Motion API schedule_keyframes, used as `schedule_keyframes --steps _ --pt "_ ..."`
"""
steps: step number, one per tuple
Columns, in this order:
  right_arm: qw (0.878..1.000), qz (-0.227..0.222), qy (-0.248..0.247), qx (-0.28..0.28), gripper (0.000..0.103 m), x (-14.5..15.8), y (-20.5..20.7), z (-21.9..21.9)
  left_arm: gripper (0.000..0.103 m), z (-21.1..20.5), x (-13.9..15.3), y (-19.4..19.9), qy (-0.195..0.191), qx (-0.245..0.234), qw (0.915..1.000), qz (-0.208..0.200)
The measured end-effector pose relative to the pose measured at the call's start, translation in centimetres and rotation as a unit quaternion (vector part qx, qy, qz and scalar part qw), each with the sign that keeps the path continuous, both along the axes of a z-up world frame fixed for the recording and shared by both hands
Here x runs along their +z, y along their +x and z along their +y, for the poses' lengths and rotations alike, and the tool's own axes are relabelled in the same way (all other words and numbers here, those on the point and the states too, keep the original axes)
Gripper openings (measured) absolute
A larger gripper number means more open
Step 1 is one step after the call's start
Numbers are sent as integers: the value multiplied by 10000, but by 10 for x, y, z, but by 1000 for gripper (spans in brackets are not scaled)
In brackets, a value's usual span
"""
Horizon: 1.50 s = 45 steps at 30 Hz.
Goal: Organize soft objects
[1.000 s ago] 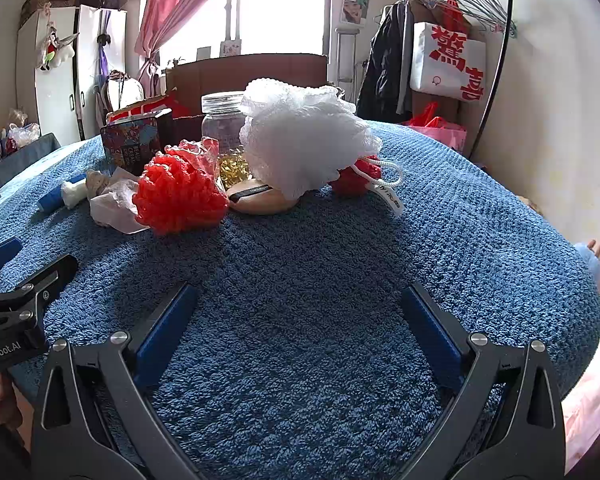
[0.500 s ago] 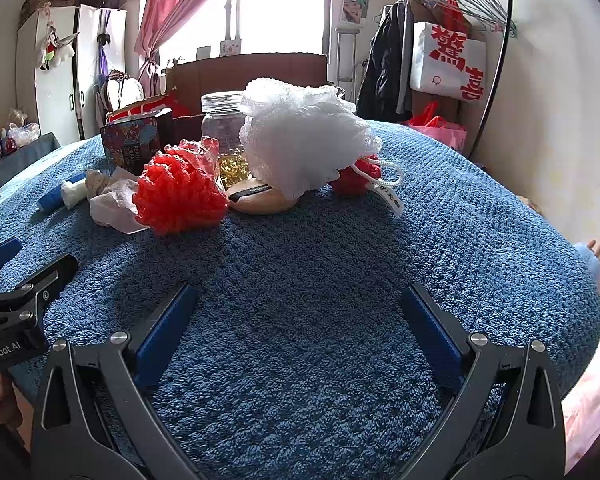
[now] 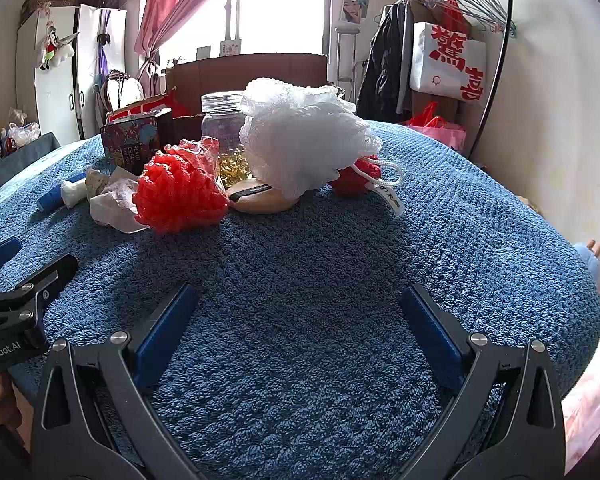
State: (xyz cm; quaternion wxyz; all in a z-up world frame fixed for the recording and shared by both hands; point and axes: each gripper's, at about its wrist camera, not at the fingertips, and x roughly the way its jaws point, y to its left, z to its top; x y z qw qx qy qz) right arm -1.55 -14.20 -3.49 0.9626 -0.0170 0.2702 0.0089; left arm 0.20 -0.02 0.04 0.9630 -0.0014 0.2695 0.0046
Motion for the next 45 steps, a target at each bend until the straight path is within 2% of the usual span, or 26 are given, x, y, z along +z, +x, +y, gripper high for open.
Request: schedule_keyframes --steps 9,31,45 --pt "10000 23 14 28 103 1 1 0 103 0 -3 1 -6 -15 10000 18" --pt "9990 361 33 268 103 9 15 -6 103 21 22 26 39 -132 9996 235" --pt "9995 327 2 54 103 34 31 -19 103 43 34 44 -36 -120 9988 477"
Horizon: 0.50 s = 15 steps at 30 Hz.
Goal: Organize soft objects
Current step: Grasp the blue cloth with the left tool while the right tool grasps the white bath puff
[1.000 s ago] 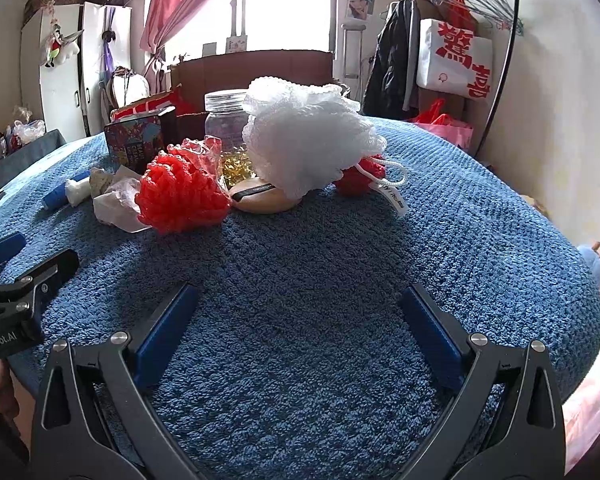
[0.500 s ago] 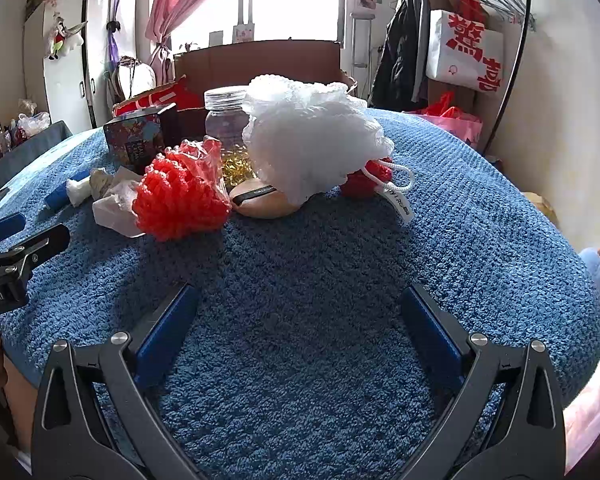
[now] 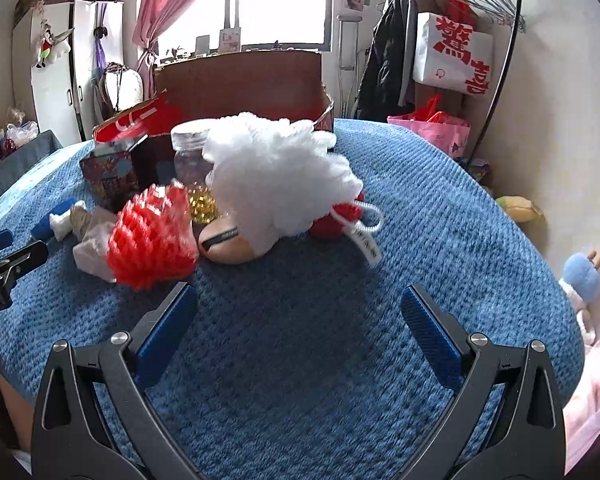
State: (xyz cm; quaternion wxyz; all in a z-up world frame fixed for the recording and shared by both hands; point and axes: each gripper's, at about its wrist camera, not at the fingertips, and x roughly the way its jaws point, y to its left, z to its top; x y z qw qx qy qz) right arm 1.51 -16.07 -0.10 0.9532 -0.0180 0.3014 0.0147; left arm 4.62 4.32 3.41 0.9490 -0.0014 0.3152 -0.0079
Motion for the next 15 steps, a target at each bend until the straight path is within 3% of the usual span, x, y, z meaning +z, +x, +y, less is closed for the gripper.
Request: schedule_keyframes --steps 15 --pt "9997 128 47 226 103 23 44 -1 101 36 6 43 -110 -292 9972 686"
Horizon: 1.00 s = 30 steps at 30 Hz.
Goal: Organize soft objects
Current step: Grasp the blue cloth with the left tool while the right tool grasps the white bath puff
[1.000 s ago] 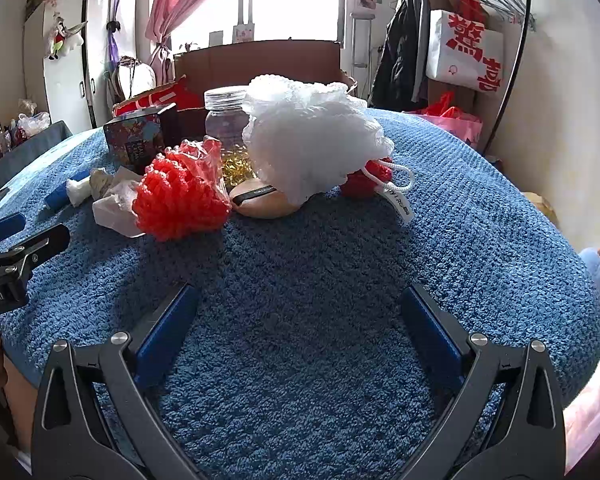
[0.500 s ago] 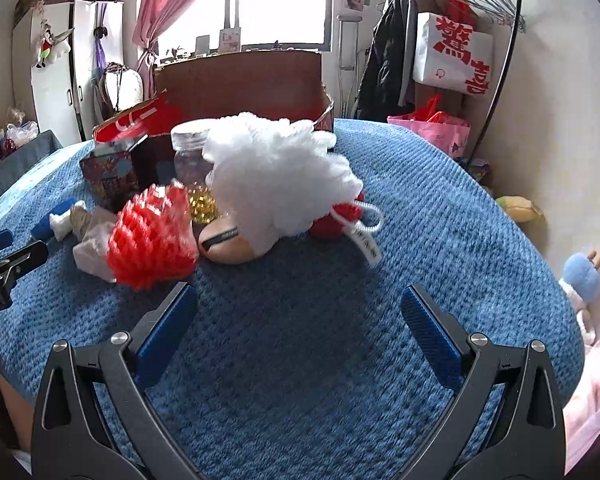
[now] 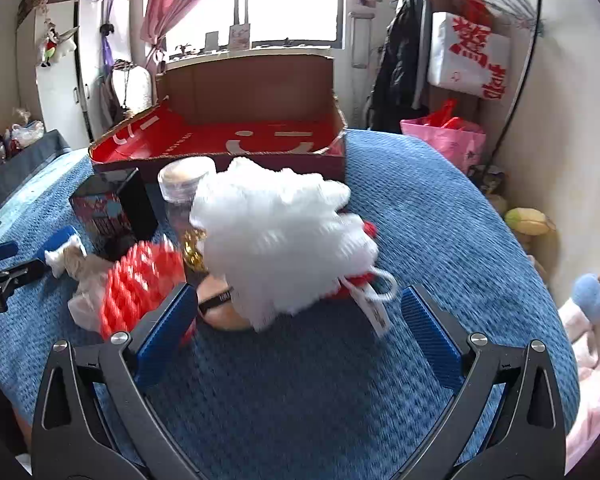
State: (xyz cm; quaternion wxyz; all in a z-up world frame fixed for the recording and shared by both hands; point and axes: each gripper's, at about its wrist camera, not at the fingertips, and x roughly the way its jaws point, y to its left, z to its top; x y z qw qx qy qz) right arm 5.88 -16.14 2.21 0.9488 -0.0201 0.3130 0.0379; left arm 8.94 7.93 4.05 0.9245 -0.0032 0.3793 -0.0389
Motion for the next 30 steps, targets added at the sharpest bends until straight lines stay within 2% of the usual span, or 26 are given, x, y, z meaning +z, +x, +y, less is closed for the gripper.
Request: schedule_keyframes --steps 2,6,9,10,12,13,15,18,22,28,30 --pt "9999 54 62 107 103 3 10 -1 96 5 0 9 -62 -88 9998 159" --pt "9994 213 167 235 103 3 28 -3 95 13 -5 22 -282 -319 9981 447" --pt "9984 335 199 404 102 -1 40 -2 88 13 -8 28 -318 -488 9969 526" --pt "9980 357 227 464 101 -2 42 -2 84 11 -8 28 -308 -567 9966 513" --pt "9967 394 324 637 88 -5 44 -1 78 8 -9 27 -332 -662 9961 489" --pt "9962 393 346 697 86 -5 44 0 74 8 -8 27 -359 -711 9957 479" --pt "9959 306 344 782 74 -3 42 1 71 7 -7 24 -375 -776 9952 459" --pt "9948 257 409 891 65 -1 41 0 68 9 -6 22 -420 -820 9948 440" --pt "9940 234 509 938 59 0 39 -3 68 19 -5 14 -531 -855 9935 526" --pt "9937 152 562 955 55 1 35 -5 69 30 -9 5 -474 -809 9941 549" --pt "9934 138 597 967 49 2 34 -6 61 29 -9 8 -461 -840 9940 531"
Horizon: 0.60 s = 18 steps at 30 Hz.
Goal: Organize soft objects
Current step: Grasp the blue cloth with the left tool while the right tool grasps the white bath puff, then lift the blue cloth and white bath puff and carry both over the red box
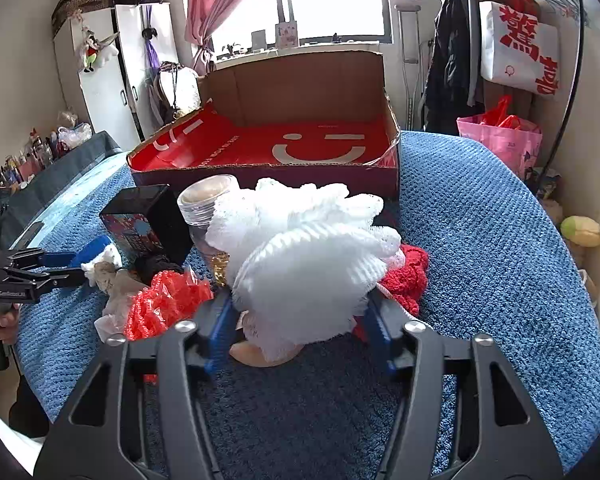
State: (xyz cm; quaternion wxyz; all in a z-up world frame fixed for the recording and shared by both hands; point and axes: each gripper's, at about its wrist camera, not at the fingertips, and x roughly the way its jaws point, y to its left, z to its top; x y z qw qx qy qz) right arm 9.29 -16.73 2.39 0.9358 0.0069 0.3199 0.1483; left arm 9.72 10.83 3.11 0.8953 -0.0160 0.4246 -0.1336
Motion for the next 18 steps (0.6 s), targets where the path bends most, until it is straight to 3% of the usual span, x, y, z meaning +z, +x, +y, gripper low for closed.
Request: schedule_keyframes --steps 1,5,9,18 --pt "10000 -16 6 4 46 0 -1 0 46 -1 0 1 50 -2 10000 -25" --pt "9997 -214 -84 63 32 3 -8 4 26 -4 -1 3 132 13 9999 -96" --pt "9986 -459 -264 33 27 7 -19 9 21 -3 2 -2 111 63 9998 -119" --pt "9972 -748 -60 -10 26 23 -44 2 21 -3 12 -33 10 104 9996 -276"
